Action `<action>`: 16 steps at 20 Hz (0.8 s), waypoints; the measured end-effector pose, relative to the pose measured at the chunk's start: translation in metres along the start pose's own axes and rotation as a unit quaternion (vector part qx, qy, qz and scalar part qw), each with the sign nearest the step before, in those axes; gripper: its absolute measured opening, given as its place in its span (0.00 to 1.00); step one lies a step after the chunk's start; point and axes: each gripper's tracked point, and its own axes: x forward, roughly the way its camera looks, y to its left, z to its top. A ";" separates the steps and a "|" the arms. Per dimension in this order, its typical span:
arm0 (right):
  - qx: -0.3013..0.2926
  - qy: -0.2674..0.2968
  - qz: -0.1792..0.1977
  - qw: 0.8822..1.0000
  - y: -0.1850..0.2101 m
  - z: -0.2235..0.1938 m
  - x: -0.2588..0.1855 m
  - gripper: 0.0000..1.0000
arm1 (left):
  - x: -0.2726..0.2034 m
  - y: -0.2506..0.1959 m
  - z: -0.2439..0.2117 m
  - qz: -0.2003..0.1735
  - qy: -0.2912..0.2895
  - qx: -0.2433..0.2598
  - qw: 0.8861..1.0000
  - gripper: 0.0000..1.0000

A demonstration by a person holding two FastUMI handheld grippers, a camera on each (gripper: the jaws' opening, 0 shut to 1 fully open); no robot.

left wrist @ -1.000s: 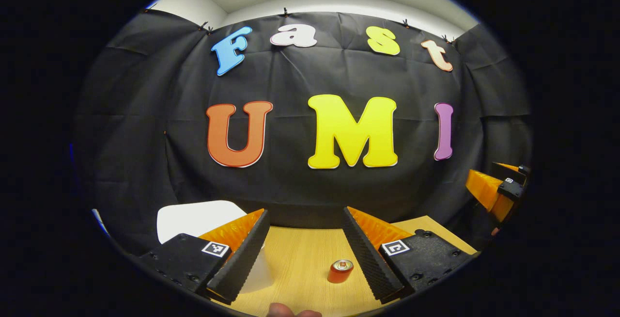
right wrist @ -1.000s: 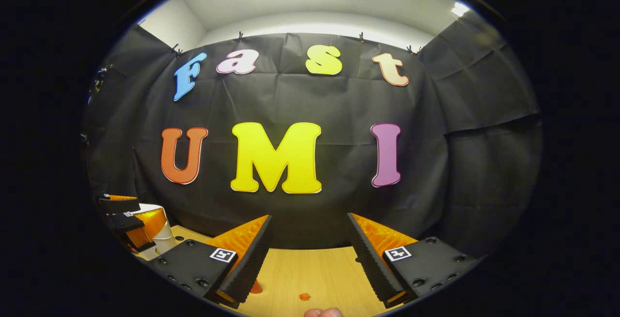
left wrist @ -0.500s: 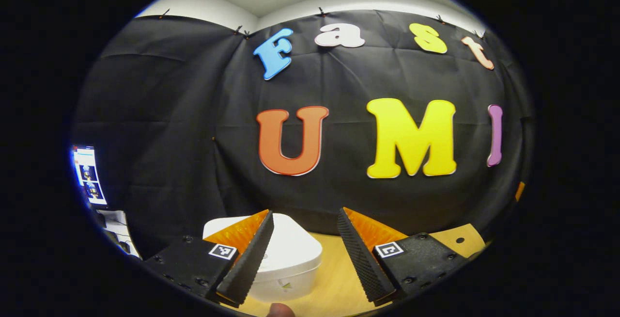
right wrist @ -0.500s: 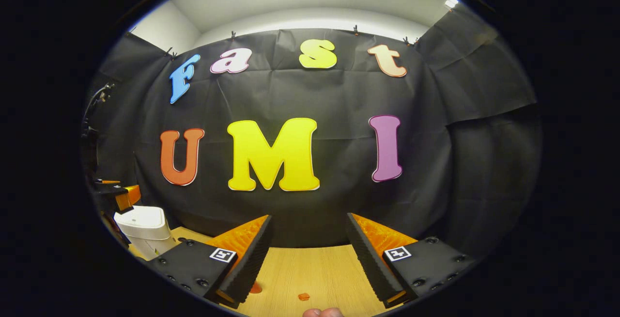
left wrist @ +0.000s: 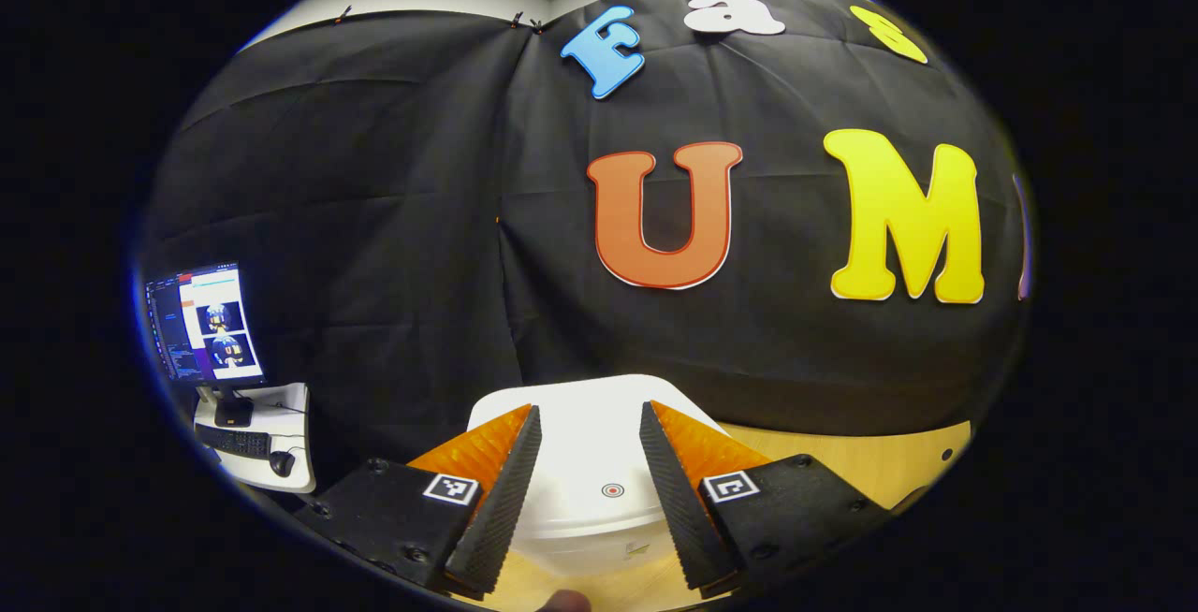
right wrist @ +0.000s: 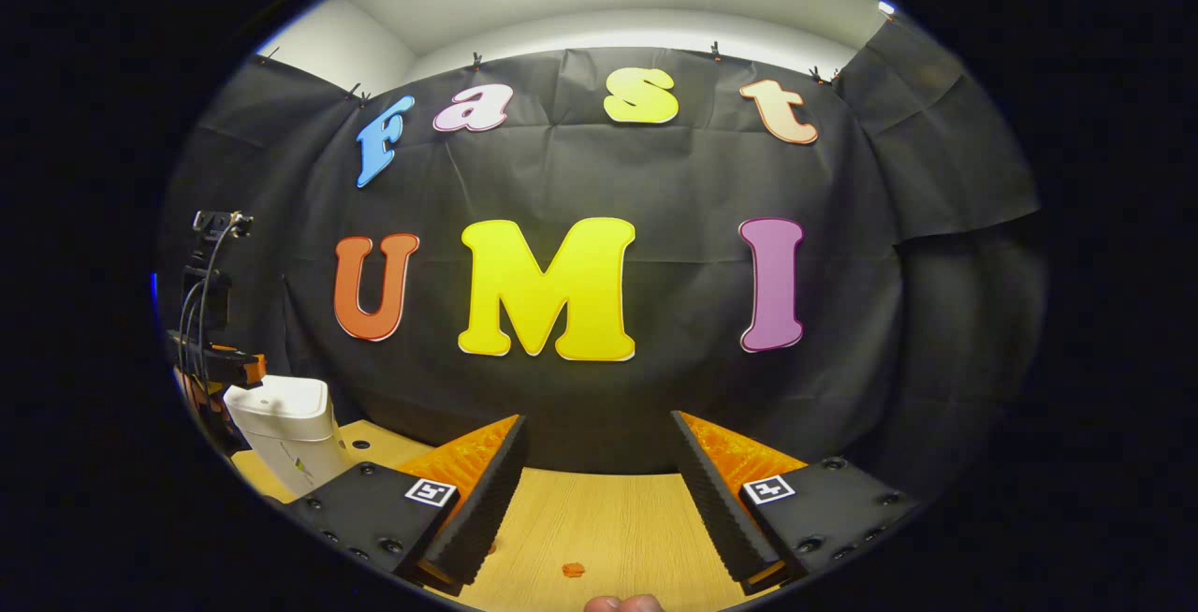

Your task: Press the lid of the desktop garbage bin to open it, pick up the crumpled paper on the desktop and throw it into the bin, then pick up the pop can on the desktop and drop it into the bin, and finally close the garbage bin lid.

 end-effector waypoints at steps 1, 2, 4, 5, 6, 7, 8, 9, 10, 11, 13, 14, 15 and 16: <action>0.002 0.000 0.004 1.000 -0.003 -0.001 0.000 0.95 | 0.003 -0.002 -0.001 -0.002 0.003 0.006 1.000 0.68; 0.003 0.001 0.004 1.000 -0.006 -0.001 0.000 0.95 | 0.005 -0.003 -0.005 -0.005 0.008 0.012 1.000 0.61; 0.000 0.009 0.000 1.000 -0.011 -0.006 0.000 0.95 | 0.008 -0.005 -0.012 0.000 0.018 0.012 1.000 0.55; 0.001 0.011 -0.005 1.000 -0.015 -0.006 -0.002 0.95 | 0.009 -0.006 -0.015 0.000 0.023 0.006 1.000 0.52; 0.004 0.010 -0.011 1.000 -0.016 -0.006 -0.002 0.95 | 0.011 -0.007 -0.020 0.002 0.031 0.002 1.000 0.49; 0.006 0.011 -0.015 1.000 -0.015 -0.007 -0.003 0.95 | 0.012 -0.007 -0.026 0.006 0.040 0.000 0.999 0.48; 0.004 0.014 -0.018 1.000 -0.014 -0.008 -0.003 0.95 | 0.013 -0.004 -0.032 0.008 0.048 -0.003 0.999 0.45; 0.001 0.014 -0.019 1.000 -0.012 -0.008 -0.004 0.95 | 0.015 -0.004 -0.037 0.008 0.055 -0.008 0.998 0.44; -0.002 0.013 -0.020 1.000 -0.009 -0.007 -0.005 0.95 | 0.017 -0.005 -0.042 0.006 0.061 -0.015 0.998 0.45; -0.004 0.011 -0.021 1.000 -0.007 -0.008 -0.005 0.95 | 0.017 -0.007 -0.046 0.002 0.067 -0.019 0.998 0.37; -0.010 0.014 -0.024 1.000 -0.002 -0.010 -0.006 0.95 | 0.015 -0.008 -0.049 0.001 0.068 -0.018 0.998 0.31; -0.010 0.014 -0.027 0.999 0.000 -0.010 -0.007 0.95 | 0.017 -0.008 -0.049 0.000 0.066 -0.012 0.998 0.30; -0.007 0.016 -0.028 0.999 0.002 -0.012 -0.008 0.95 | 0.016 -0.009 -0.051 0.002 0.069 -0.006 0.998 0.36; -0.004 0.019 -0.029 0.999 0.005 -0.014 -0.009 0.95 | 0.016 -0.007 -0.052 0.004 0.069 -0.004 0.998 0.30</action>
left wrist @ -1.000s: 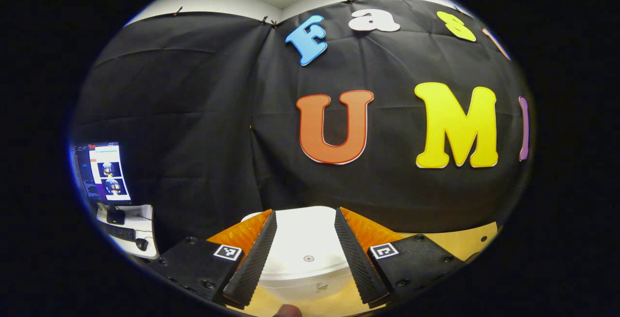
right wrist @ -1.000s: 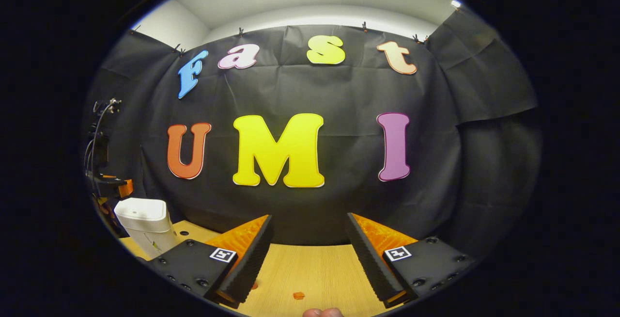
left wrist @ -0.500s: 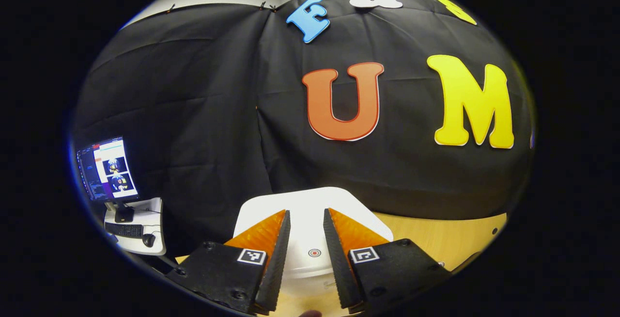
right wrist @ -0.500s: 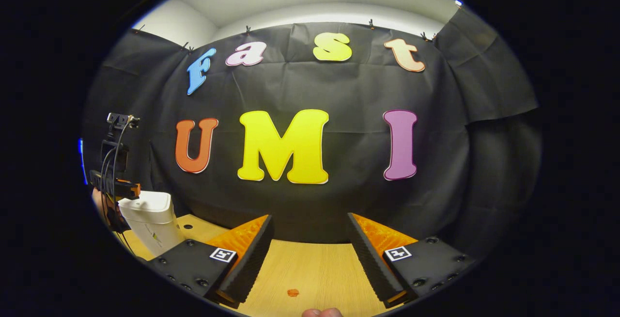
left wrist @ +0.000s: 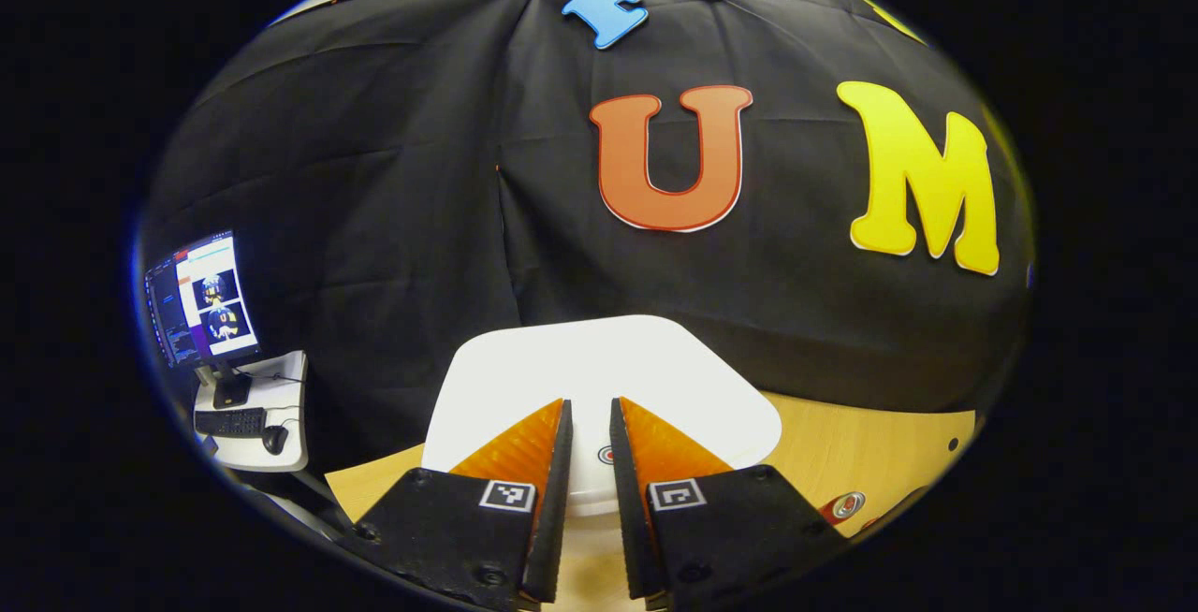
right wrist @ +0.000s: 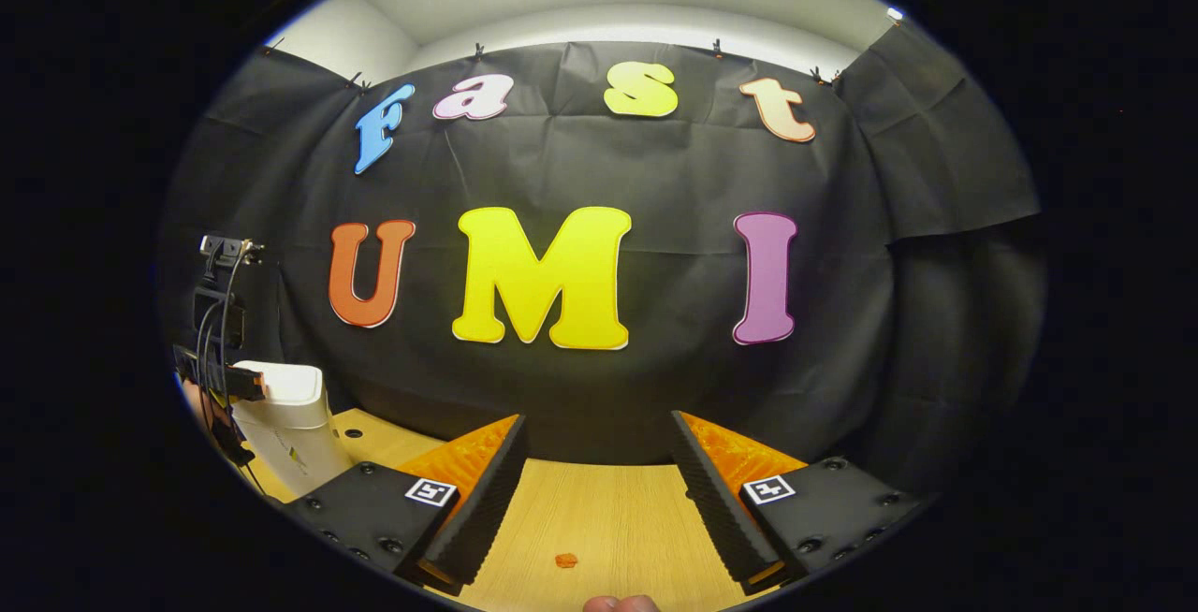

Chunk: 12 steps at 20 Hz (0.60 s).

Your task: Press the lid of the desktop garbage bin to open it, pick up the crumpled paper on the desktop and throw it into the bin, then pick up the pop can on the desktop and drop it into the bin, and finally close the garbage bin lid.

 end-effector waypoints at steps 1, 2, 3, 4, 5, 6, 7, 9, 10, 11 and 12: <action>0.001 0.003 0.000 1.000 0.004 -0.002 0.000 0.95 | 0.000 0.001 -0.004 0.002 0.006 -0.004 1.000 0.30; 0.001 0.005 0.000 1.000 0.008 -0.003 -0.001 0.95 | 0.000 0.003 -0.005 0.003 0.006 -0.009 1.000 0.28; 0.000 0.006 0.000 1.000 0.011 -0.004 -0.002 0.95 | -0.001 0.003 -0.008 0.003 0.009 -0.017 1.000 0.27; -0.001 0.007 0.003 1.000 0.016 -0.004 -0.003 0.95 | 0.001 0.002 -0.009 0.002 0.008 -0.023 1.000 0.24; -0.004 0.008 0.005 1.000 0.020 -0.006 -0.003 0.95 | 0.000 0.001 -0.010 0.002 0.008 -0.017 1.000 0.24; -0.008 0.008 0.011 1.000 0.026 -0.006 -0.004 0.95 | -0.001 0.000 -0.004 0.003 -0.004 -0.004 1.000 0.23; -0.014 0.008 0.014 1.000 0.029 -0.006 -0.004 0.95 | 0.000 0.001 0.001 0.005 -0.013 0.005 1.000 0.23; -0.020 0.001 0.016 1.000 0.033 0.000 -0.004 0.95 | -0.002 -0.003 0.011 -0.004 -0.032 0.020 0.999 0.23; -0.019 -0.004 0.015 1.000 0.035 0.005 -0.003 0.95 | -0.003 -0.005 0.012 -0.015 -0.036 0.014 0.999 0.22; -0.019 -0.008 0.014 1.000 0.035 0.006 -0.003 0.94 | -0.006 -0.006 0.019 -0.022 -0.040 0.007 0.999 0.21; -0.019 -0.013 0.013 1.000 0.037 0.009 -0.002 0.95 | -0.011 -0.007 0.028 -0.030 -0.049 0.000 0.998 0.21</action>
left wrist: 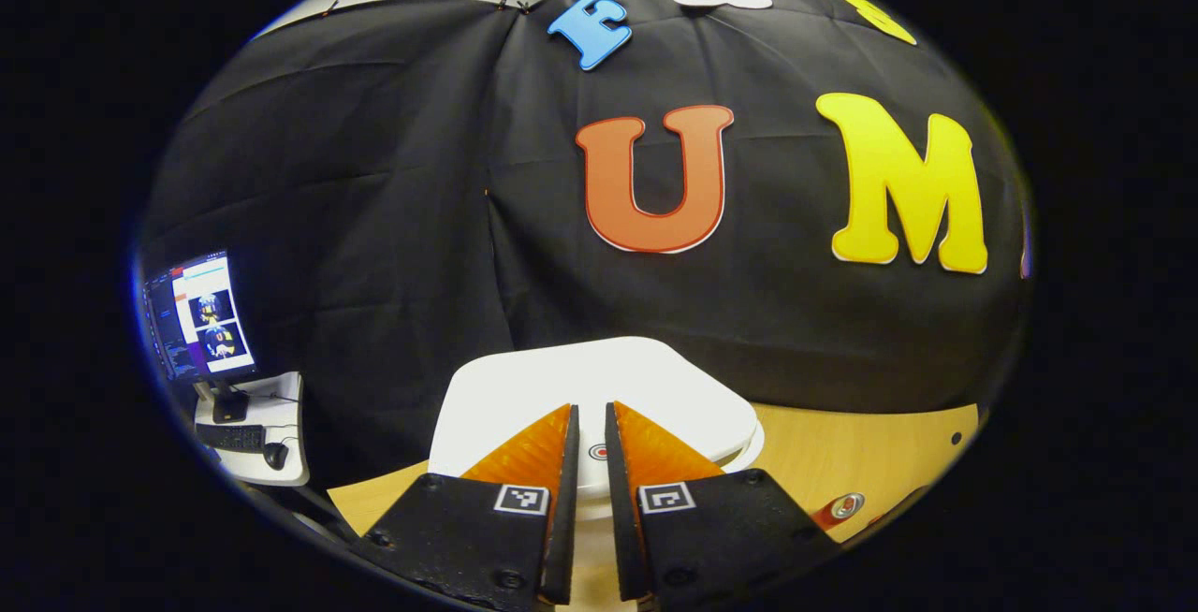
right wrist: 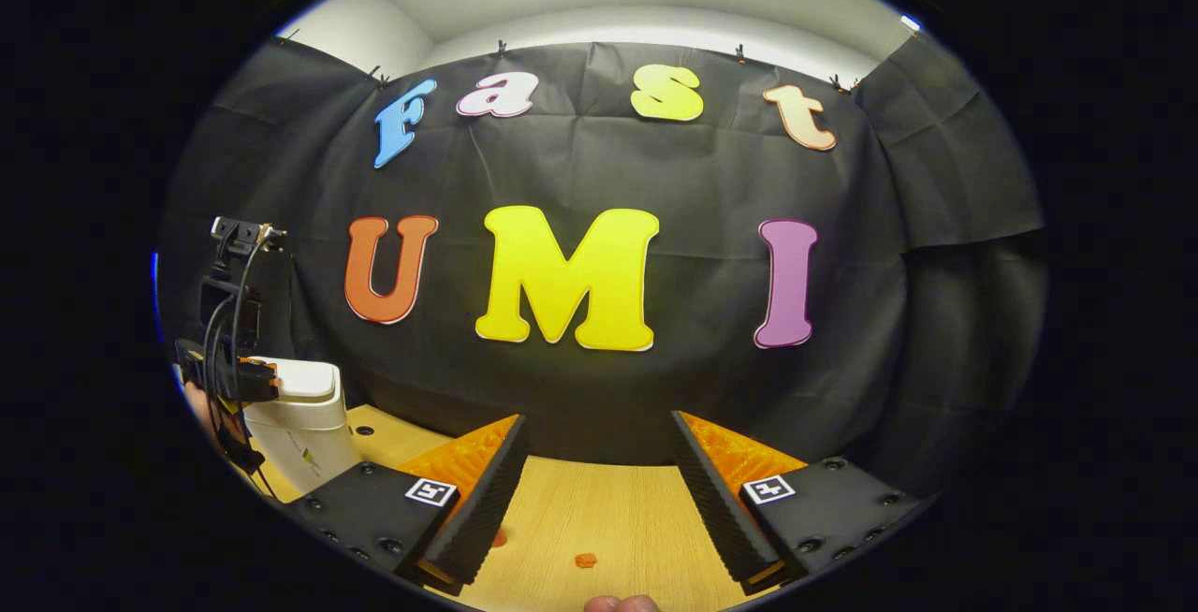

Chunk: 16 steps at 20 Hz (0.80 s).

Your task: Press the lid of the desktop garbage bin to open it, pick up the crumpled paper on the desktop and throw it into the bin, then pick up the pop can on the desktop and drop it into the bin, and finally close the garbage bin lid.

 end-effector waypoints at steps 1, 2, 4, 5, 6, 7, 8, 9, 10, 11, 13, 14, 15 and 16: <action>0.000 -0.003 -0.001 1.000 0.001 0.002 0.000 0.95 | -0.004 -0.002 0.013 -0.007 -0.013 -0.004 1.000 0.21; 0.001 -0.006 -0.002 1.000 0.001 0.005 0.000 0.95 | -0.007 -0.006 0.026 -0.020 -0.031 -0.004 0.999 0.21; 0.006 -0.008 -0.003 1.000 0.003 0.005 -0.001 0.95 | -0.012 -0.023 0.043 -0.066 -0.048 0.004 0.997 0.23; 0.008 -0.009 -0.002 1.000 0.004 0.005 0.000 0.95 | -0.017 -0.029 0.049 -0.083 -0.055 0.010 0.995 0.26; 0.010 -0.008 -0.003 1.000 0.006 0.005 0.000 0.95 | -0.024 -0.030 0.050 -0.096 -0.061 0.014 0.993 0.34; 0.012 -0.009 -0.005 1.000 0.005 0.005 -0.001 0.95 | -0.028 -0.034 0.053 -0.108 -0.066 0.015 0.992 0.37; 0.015 -0.010 -0.007 1.000 0.005 0.005 -0.001 0.95 | -0.033 -0.037 0.053 -0.120 -0.067 0.016 0.990 0.45; 0.017 -0.012 -0.007 1.000 0.006 0.006 -0.002 0.95 | -0.037 -0.040 0.052 -0.128 -0.064 0.019 0.990 0.49; 0.019 -0.014 -0.007 1.000 0.006 0.007 -0.003 0.95 | -0.040 -0.038 0.049 -0.135 -0.064 0.019 0.989 0.55; 0.020 -0.015 -0.007 1.000 0.007 0.006 -0.003 0.95 | -0.044 -0.039 0.048 -0.142 -0.065 0.018 0.988 0.57; 0.018 -0.013 -0.008 1.000 0.006 0.003 -0.005 0.95 | -0.055 -0.044 0.047 -0.154 -0.068 0.017 0.986 0.64; 0.019 -0.012 -0.011 1.000 0.004 0.002 -0.005 0.95 | -0.062 -0.045 0.044 -0.164 -0.069 0.016 0.984 0.69; 0.021 -0.011 -0.013 1.000 0.001 0.000 -0.007 0.95 | -0.068 -0.049 0.044 -0.174 -0.071 0.018 0.982 0.74; 0.023 -0.009 -0.016 1.000 -0.001 -0.001 -0.007 0.95 | -0.075 -0.053 0.044 -0.185 -0.072 0.021 0.980 0.81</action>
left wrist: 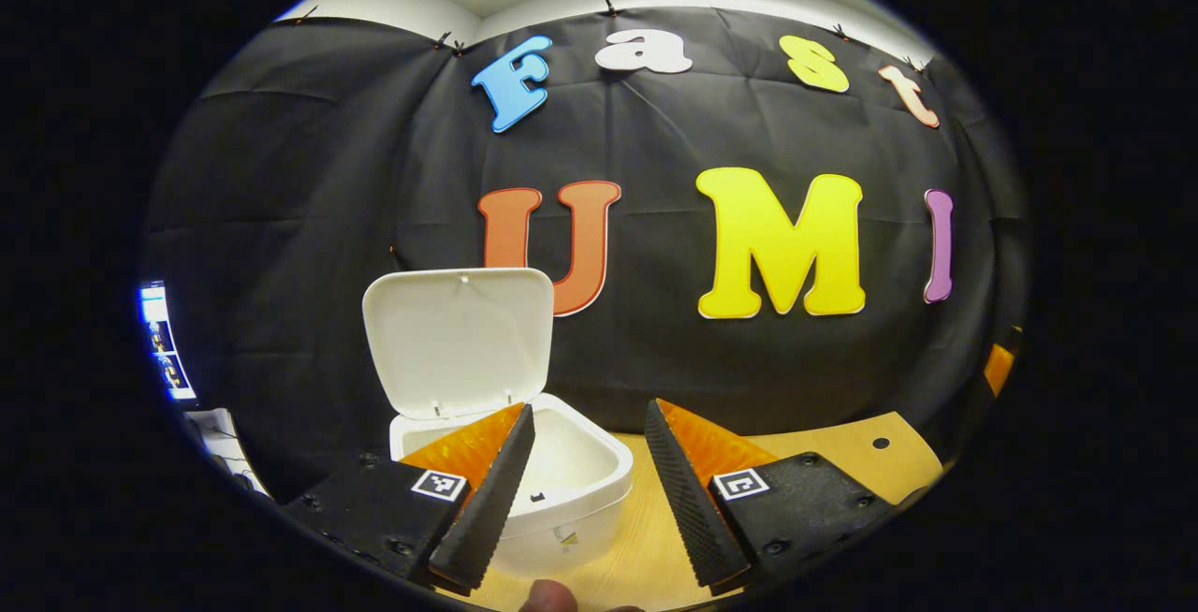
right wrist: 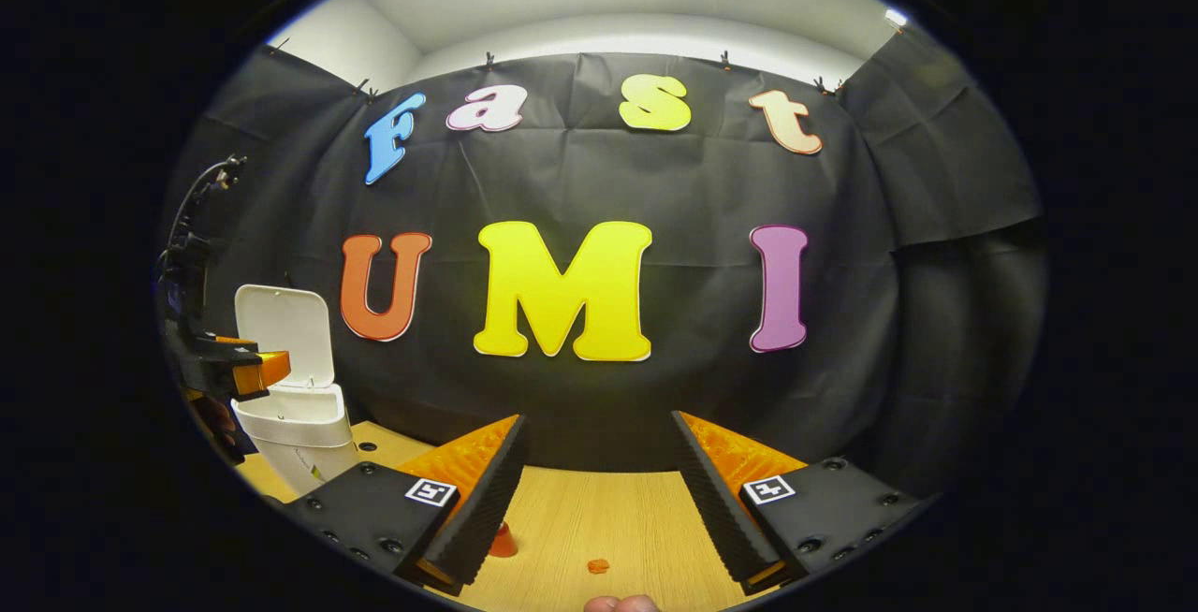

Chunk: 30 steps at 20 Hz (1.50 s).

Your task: Press the lid of the desktop garbage bin to open it, pick up the crumpled paper on the desktop and throw it into the bin, then pick up the pop can on the desktop and drop it into the bin, and finally close the garbage bin lid.

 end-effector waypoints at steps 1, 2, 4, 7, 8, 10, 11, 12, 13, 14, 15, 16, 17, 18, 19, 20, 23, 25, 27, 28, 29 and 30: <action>0.001 0.002 -0.002 1.000 -0.002 -0.003 -0.001 0.95 | -0.005 -0.007 0.001 -0.013 -0.005 0.004 1.000 0.81; 0.001 0.005 -0.005 1.000 -0.006 -0.005 -0.001 0.95 | -0.011 -0.014 0.001 -0.025 -0.008 0.009 1.000 0.82; 0.001 0.012 -0.010 1.000 -0.014 -0.012 -0.004 0.95 | -0.026 -0.029 0.000 -0.051 -0.012 0.013 0.999 0.83; 0.000 0.023 0.002 1.000 -0.018 -0.023 -0.007 0.95 | -0.042 -0.050 -0.005 -0.080 -0.009 0.014 0.997 0.94; 0.002 0.028 0.007 1.000 -0.019 -0.026 -0.008 0.95 | -0.046 -0.057 -0.007 -0.090 -0.009 0.012 0.996 0.96; 0.003 0.036 0.008 0.999 -0.027 -0.033 -0.011 0.95 | -0.051 -0.065 -0.010 -0.099 -0.006 0.015 0.995 0.96; 0.003 0.040 0.007 0.999 -0.031 -0.037 -0.010 0.95 | -0.052 -0.068 -0.014 -0.100 -0.002 0.016 0.995 0.96; 0.001 0.044 0.006 0.999 -0.033 -0.040 -0.010 0.95 | -0.054 -0.070 -0.018 -0.101 0.002 0.013 0.995 0.96; 0.001 0.049 0.007 0.999 -0.036 -0.045 -0.011 0.95 | -0.057 -0.073 -0.021 -0.100 0.006 0.007 0.995 0.96; 0.002 0.055 0.013 0.998 -0.036 -0.051 -0.011 0.95 | -0.058 -0.076 -0.026 -0.102 0.013 0.001 0.995 0.96; 0.003 0.062 0.019 0.998 -0.035 -0.059 -0.010 0.95 | -0.060 -0.080 -0.030 -0.105 0.021 -0.001 0.994 0.96; 0.003 0.073 0.025 0.997 -0.035 -0.069 -0.008 0.95 | -0.063 -0.081 -0.033 -0.103 0.027 -0.001 0.994 0.96; 0.005 0.083 0.032 0.996 -0.035 -0.080 -0.007 0.95 | -0.065 -0.083 -0.038 -0.103 0.033 0.000 0.994 0.96; 0.006 0.098 0.038 0.994 -0.035 -0.092 -0.006 0.95 | -0.067 -0.084 -0.041 -0.103 0.039 0.002 0.994 0.96; 0.007 0.113 0.049 0.992 -0.033 -0.105 -0.005 0.95 | -0.068 -0.085 -0.044 -0.103 0.043 0.004 0.994 0.97; 0.005 0.128 0.055 0.990 -0.033 -0.118 -0.005 0.95 | -0.069 -0.086 -0.045 -0.104 0.047 0.008 0.993 0.96; 0.006 0.165 0.071 0.984 -0.031 -0.152 0.001 0.95 | -0.072 -0.083 -0.048 -0.099 0.057 0.017 0.993 0.96; 0.000 0.191 0.083 0.978 -0.028 -0.178 0.006 0.95 | -0.074 -0.078 -0.047 -0.089 0.062 0.017 0.994 0.96; -0.006 0.218 0.096 0.971 -0.024 -0.206 0.013 0.95 | -0.078 -0.073 -0.049 -0.079 0.070 0.017 0.994 0.96; -0.005 0.231 0.101 0.968 -0.024 -0.218 0.017 0.95 | -0.079 -0.068 -0.051 -0.070 0.074 0.020 0.995 0.96; -0.005 0.244 0.102 0.964 -0.023 -0.231 0.022 0.95 | -0.081 -0.062 -0.052 -0.058 0.079 0.024 0.995 0.96; -0.006 0.255 0.102 0.962 -0.024 -0.241 0.028 0.95 | -0.083 -0.058 -0.054 -0.051 0.083 0.025 0.995 0.96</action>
